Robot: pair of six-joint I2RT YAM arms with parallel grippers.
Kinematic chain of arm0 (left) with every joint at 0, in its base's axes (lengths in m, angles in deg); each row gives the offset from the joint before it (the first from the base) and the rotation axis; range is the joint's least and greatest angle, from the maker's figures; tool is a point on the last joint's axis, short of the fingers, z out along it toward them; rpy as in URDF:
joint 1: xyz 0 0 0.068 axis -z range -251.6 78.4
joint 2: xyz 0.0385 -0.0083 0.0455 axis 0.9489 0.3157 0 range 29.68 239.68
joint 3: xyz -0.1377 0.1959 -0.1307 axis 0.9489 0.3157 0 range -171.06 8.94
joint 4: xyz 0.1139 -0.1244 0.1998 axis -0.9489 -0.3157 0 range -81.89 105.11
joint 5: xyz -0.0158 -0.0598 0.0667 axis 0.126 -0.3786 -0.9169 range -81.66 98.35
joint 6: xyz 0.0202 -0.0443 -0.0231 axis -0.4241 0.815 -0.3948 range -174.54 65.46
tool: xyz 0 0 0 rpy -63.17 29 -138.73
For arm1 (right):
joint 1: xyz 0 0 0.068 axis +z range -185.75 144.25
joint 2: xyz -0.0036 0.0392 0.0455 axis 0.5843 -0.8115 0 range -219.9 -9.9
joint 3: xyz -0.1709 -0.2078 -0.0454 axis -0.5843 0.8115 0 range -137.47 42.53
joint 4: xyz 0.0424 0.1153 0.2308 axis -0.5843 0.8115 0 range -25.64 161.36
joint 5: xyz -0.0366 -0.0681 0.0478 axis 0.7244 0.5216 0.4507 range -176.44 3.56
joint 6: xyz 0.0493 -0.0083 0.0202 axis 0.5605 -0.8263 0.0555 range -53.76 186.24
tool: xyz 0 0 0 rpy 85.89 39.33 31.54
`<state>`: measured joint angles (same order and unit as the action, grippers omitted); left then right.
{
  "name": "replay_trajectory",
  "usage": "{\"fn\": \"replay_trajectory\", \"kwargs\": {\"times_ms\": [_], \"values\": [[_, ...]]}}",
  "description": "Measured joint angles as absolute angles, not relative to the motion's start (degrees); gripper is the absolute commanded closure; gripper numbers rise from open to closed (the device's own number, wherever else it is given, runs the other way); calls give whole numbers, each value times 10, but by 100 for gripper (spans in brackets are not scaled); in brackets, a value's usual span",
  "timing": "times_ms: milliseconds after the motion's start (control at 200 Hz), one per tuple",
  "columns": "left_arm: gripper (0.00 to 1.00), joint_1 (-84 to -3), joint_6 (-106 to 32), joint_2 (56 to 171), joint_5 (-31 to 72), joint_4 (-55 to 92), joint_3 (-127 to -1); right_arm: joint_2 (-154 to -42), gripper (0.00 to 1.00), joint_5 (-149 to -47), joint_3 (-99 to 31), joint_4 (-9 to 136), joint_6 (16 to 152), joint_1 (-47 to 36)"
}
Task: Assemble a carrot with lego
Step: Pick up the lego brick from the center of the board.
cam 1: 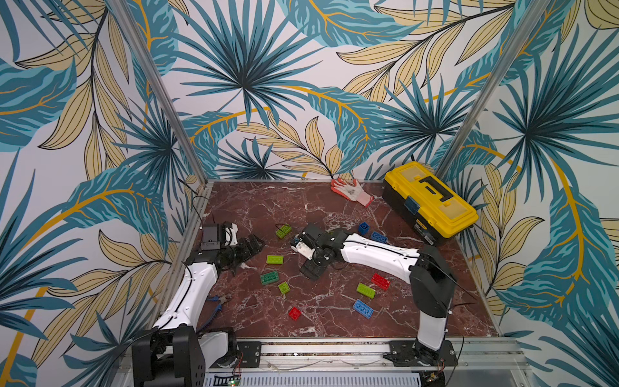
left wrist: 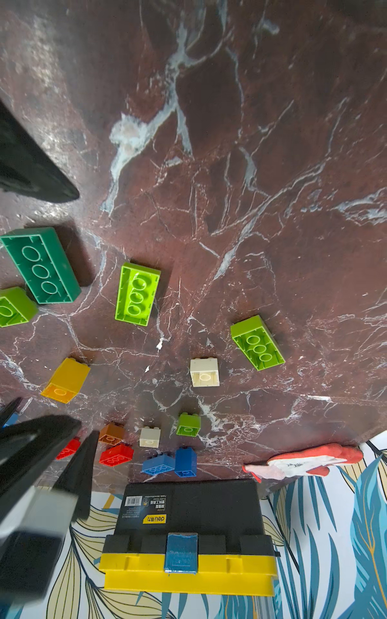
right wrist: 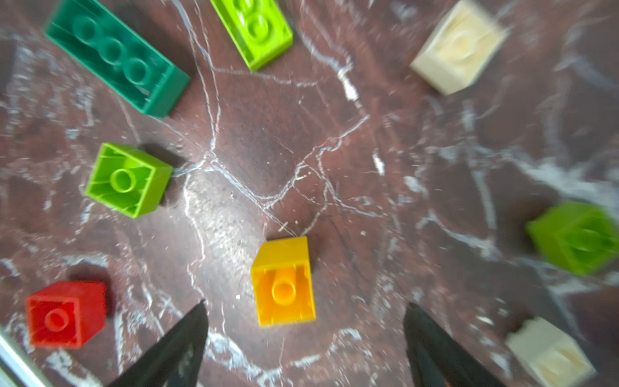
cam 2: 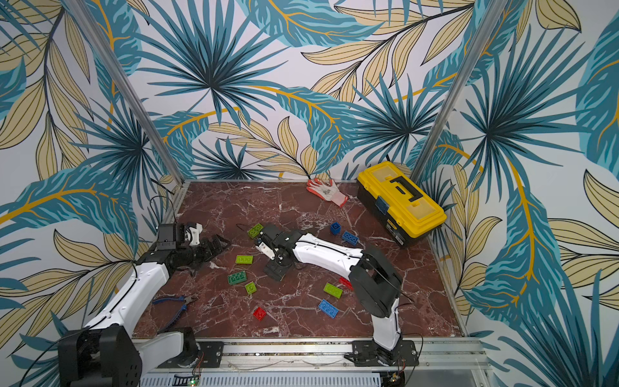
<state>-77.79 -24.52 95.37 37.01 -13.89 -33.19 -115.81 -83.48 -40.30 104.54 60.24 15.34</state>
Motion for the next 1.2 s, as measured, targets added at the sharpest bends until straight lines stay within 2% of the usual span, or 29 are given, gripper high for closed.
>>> {"fn": "replay_trajectory", "kwargs": {"times_ms": [135,235,270,365,436,631,886,1202], "values": [[1,-779,-245,950,382,-138,-332,-1026,8,-802,-319,1036,611,134],[1,-767,-245,950,394,-135,-332,-922,8,-778,-230,1033,602,88],[1,-755,-245,951,394,-133,-332,-895,10,-772,-204,1043,602,69],[1,-704,-245,957,395,-129,-332,-862,25,-781,-184,1094,630,23],[1,-670,-245,972,397,-128,-334,-851,23,-808,-180,1117,658,15],[1,-647,-245,996,404,-128,-334,-804,26,-858,-129,1147,786,77],[1,-647,-245,993,412,-127,-334,-779,28,-821,-64,1169,945,186],[1,-647,-245,989,419,-128,-334,-801,28,-781,12,1140,1021,222]]}}
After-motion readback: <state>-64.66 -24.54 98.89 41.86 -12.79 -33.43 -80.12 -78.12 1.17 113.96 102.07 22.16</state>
